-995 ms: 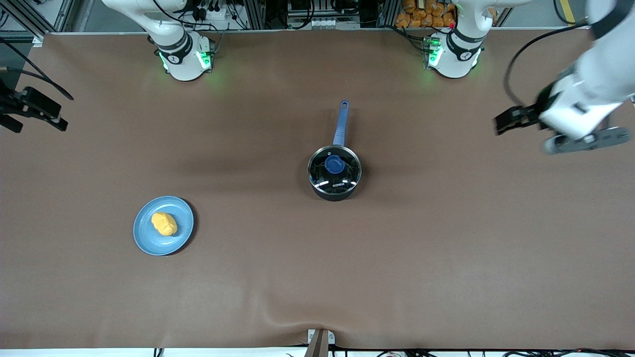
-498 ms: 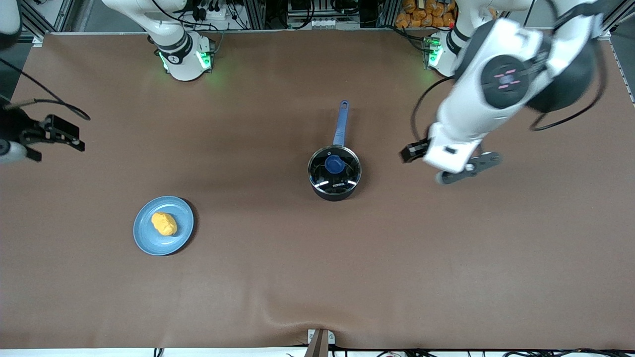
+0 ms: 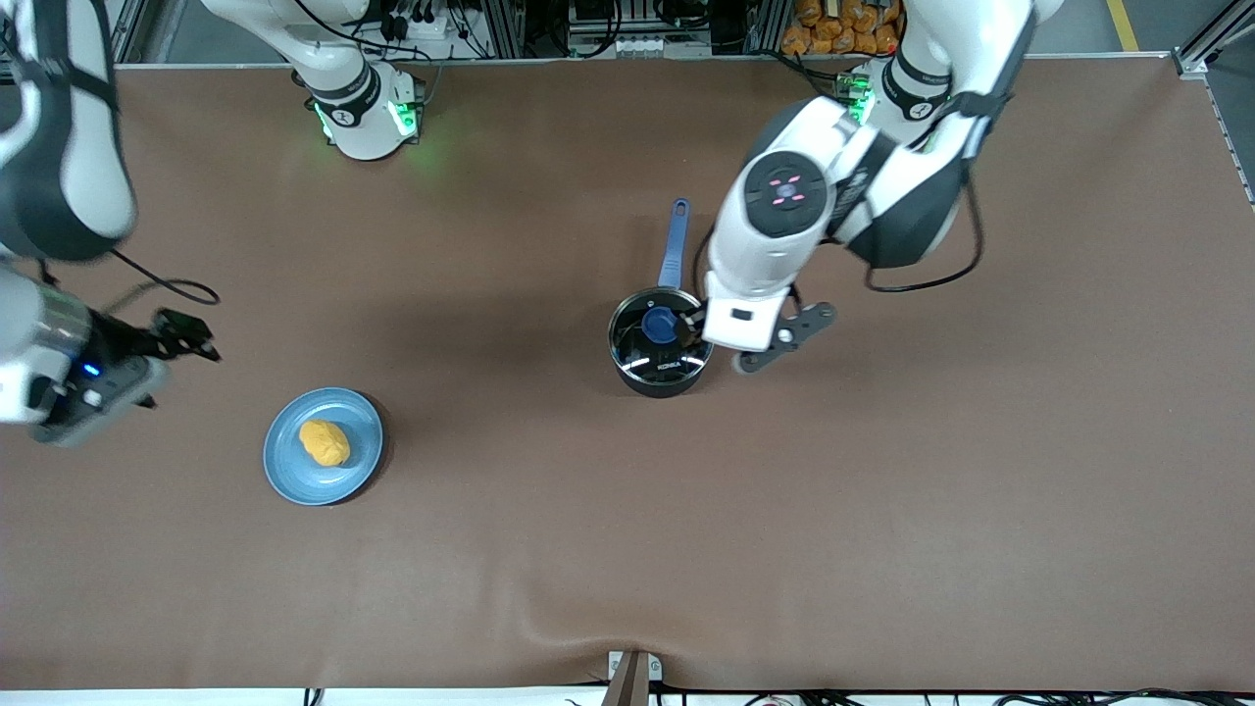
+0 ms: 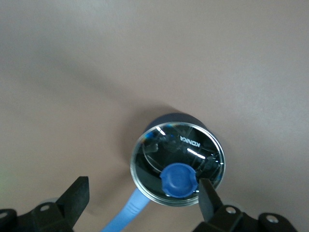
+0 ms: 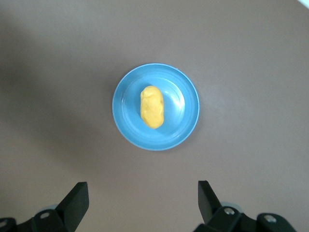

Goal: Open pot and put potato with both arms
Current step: 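Reach the left gripper to the lid knob while the right gripper reaches the potato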

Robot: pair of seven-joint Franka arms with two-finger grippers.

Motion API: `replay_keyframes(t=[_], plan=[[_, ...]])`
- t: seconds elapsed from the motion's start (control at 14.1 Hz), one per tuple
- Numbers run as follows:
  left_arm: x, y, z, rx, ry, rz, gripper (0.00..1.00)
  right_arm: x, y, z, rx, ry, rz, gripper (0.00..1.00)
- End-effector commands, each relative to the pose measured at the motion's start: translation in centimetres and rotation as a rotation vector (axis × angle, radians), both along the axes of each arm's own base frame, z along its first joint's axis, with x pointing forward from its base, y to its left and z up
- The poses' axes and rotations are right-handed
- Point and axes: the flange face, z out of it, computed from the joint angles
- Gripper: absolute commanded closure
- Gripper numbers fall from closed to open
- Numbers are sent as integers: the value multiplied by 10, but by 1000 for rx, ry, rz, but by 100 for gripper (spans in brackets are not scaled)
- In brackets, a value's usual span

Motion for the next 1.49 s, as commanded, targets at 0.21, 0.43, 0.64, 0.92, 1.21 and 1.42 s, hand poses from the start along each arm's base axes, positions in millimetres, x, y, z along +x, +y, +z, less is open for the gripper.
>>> replay_keyframes(t=[0.21,0.43,0.64,0.92,1.21,1.42], plan=[[-8,-50,-54,34,-76,111,0,21,2,-76,33,-5,66,0],[-15,-59,-86,74,-86,125,0,24,5,-110,117,24,13,0],[-29,-80,-106,72,-103,127,0,24,9,-136,111,11,11,0],[-41,-78,-122,102,-82,110,0,26,18,-163,98,-19,15,0],[-59,-72,-127,127,-64,103,0,26,19,-186,91,-29,4,0],[-68,-83,-129,121,-69,111,0,27,14,-205,87,-28,-6,0]])
